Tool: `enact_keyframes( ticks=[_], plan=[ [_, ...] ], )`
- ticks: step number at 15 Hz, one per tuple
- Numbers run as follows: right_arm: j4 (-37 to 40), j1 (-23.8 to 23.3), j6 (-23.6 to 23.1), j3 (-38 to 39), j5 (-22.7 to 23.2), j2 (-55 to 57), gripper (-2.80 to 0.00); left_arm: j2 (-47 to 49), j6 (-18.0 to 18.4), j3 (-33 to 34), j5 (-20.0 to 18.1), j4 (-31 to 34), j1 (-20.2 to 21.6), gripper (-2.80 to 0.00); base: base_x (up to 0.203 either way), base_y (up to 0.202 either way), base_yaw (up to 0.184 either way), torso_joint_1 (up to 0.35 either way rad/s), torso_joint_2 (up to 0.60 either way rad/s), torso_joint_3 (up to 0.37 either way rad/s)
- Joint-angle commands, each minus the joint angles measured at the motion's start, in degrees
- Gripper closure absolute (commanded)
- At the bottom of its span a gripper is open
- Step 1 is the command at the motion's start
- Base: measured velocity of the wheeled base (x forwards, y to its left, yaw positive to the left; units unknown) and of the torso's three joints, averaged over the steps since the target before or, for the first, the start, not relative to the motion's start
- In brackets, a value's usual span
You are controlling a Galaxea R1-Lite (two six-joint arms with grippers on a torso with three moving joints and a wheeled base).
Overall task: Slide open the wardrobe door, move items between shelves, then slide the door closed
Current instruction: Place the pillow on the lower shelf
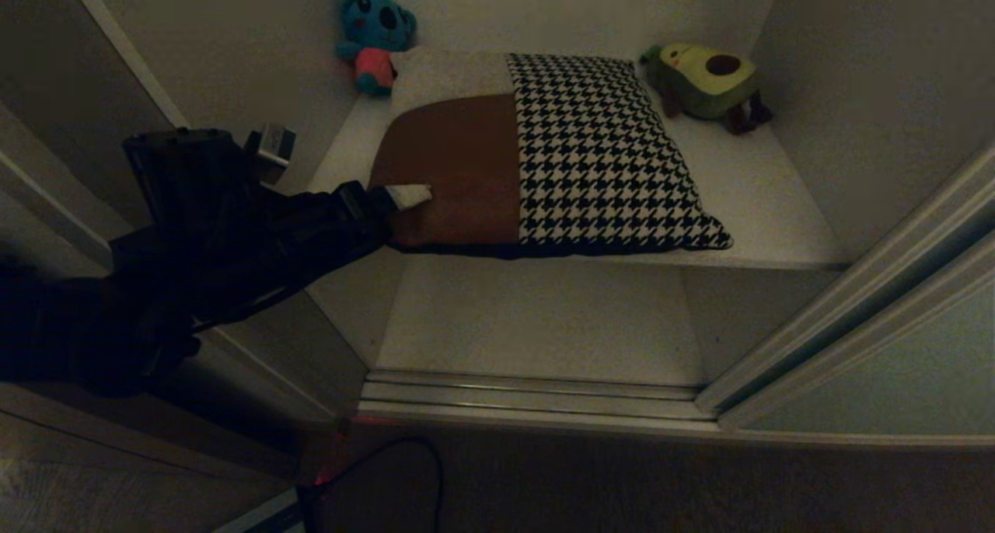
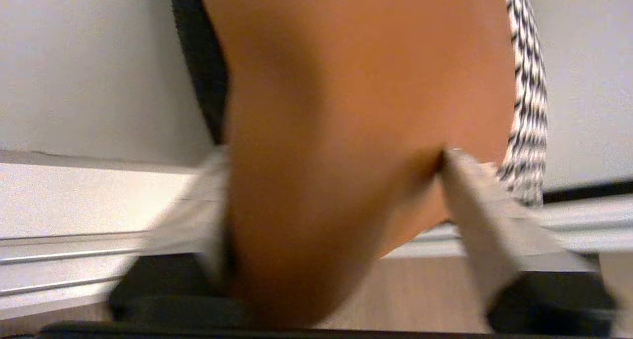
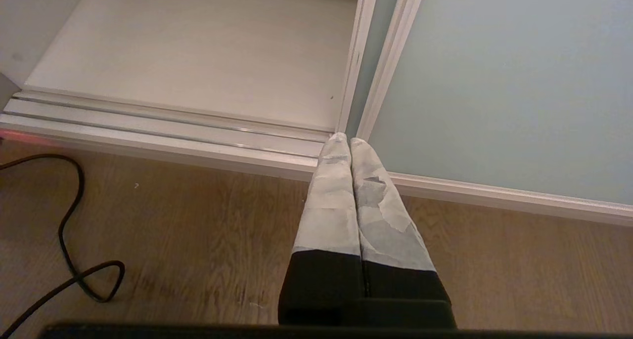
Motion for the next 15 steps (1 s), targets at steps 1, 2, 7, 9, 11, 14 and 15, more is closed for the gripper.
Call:
enact_keyframes(
  ticks=[1,2,7,9,11,14,15],
  plan=[
    [0.0,0.0,0.0,0.2,0.0,0.1,0.00,0.8,0.5,0.0,-1.2,-0.3,-0.1,0.00,0.000,0.000,0.000,0.000,0.00,0.000],
    [0.0,0.0,0.0,0.2,0.0,0.1,0.00,0.8,0.7,-0.1,-1.4,-0.2,-0.1,0.00,0.000,0.000,0.000,0.000,0.00,0.000],
    [0.0,0.0,0.0,0.2,0.0,0.1,0.00,-1.4,3.2,-0.1,-1.1,4.6,-2.0,0.00,0.000,0.000,0.000,0.000,0.00,0.000],
    [0.0,0.0,0.0,0.2,0.0,0.1,0.00,-5.7,4.4,-0.3,-1.0,9.4,-2.9,0.00,0.000,0.000,0.000,0.000,0.00,0.000],
    [0.0,0.0,0.0,0.2,0.0,0.1,0.00,-10.1,5.7,-0.8,-0.9,14.9,-3.7,0.00,0.000,0.000,0.000,0.000,0.00,0.000],
    [0.0,0.0,0.0,0.2,0.0,0.0,0.00,-16.2,10.4,-0.6,-0.3,20.3,-3.8,0.00,0.000,0.000,0.000,0.000,0.00,0.000],
    [0.0,0.0,0.0,0.2,0.0,0.1,0.00,-18.1,11.6,-0.7,0.2,23.1,-3.9,0.00,0.000,0.000,0.000,0.000,0.00,0.000]
  ],
)
